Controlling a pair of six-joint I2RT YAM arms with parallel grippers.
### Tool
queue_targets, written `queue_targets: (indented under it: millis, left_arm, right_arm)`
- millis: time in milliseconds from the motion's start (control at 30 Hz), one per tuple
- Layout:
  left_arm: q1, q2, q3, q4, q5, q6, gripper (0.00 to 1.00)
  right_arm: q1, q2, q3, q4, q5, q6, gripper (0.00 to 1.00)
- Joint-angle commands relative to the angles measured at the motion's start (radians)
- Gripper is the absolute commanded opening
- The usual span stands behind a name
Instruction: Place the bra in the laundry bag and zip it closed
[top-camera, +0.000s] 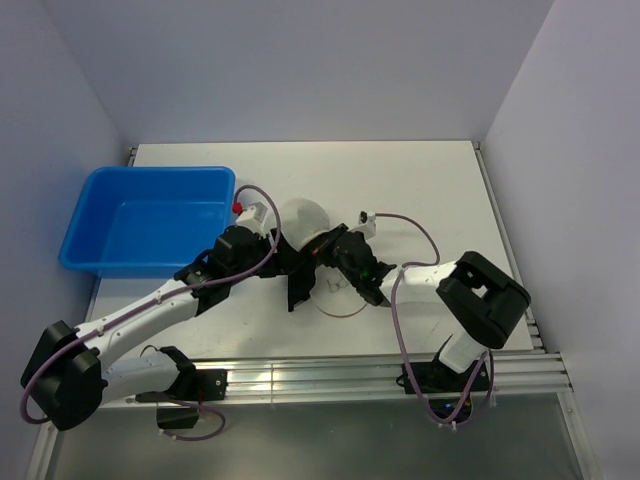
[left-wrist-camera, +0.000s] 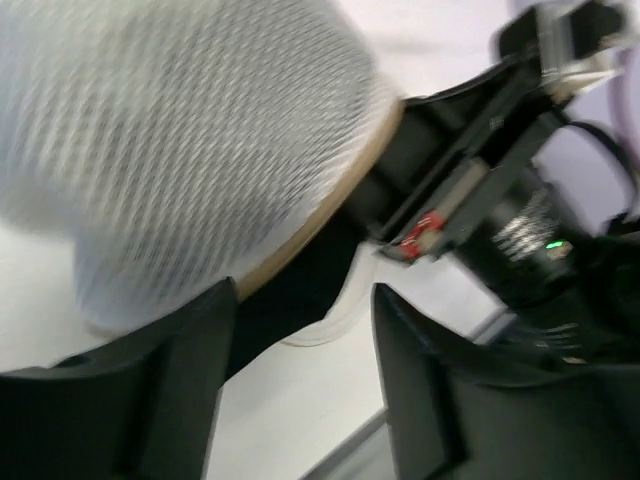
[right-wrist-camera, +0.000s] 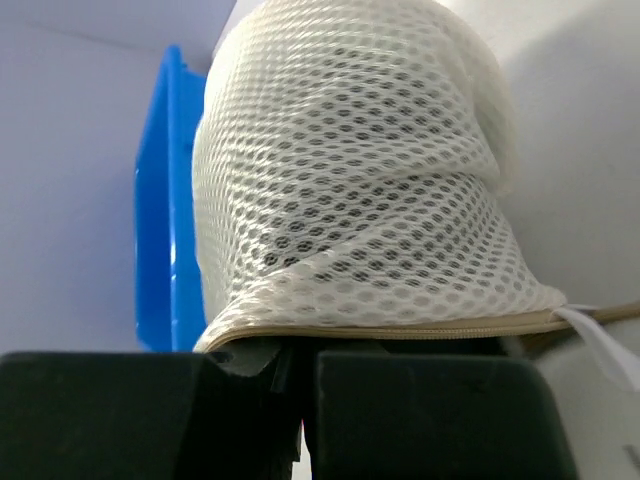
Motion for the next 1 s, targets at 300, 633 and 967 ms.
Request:
queue_targets:
  millis: [300,633,967]
  left_arm:
    - [-0.019,-0.327,-0.249,-0.124,-0.336,-0.066,0.67]
    - [-0.010,-0.074,-0.237,0.239,-0.339,0.077,0.76]
    - [0.056,0.320,-0.064,0.411,-0.339,0.109,0.60]
  right_arm:
    - [-0.025,0.045,0.064,-0.016,0.049,0.012,0.00]
    - [-0.048,0.036,0.064,-0.017,0.014,-0.006,0.00]
    - [-0.070,0.016,0.036,0.013,-0.026,-0.011,0.00]
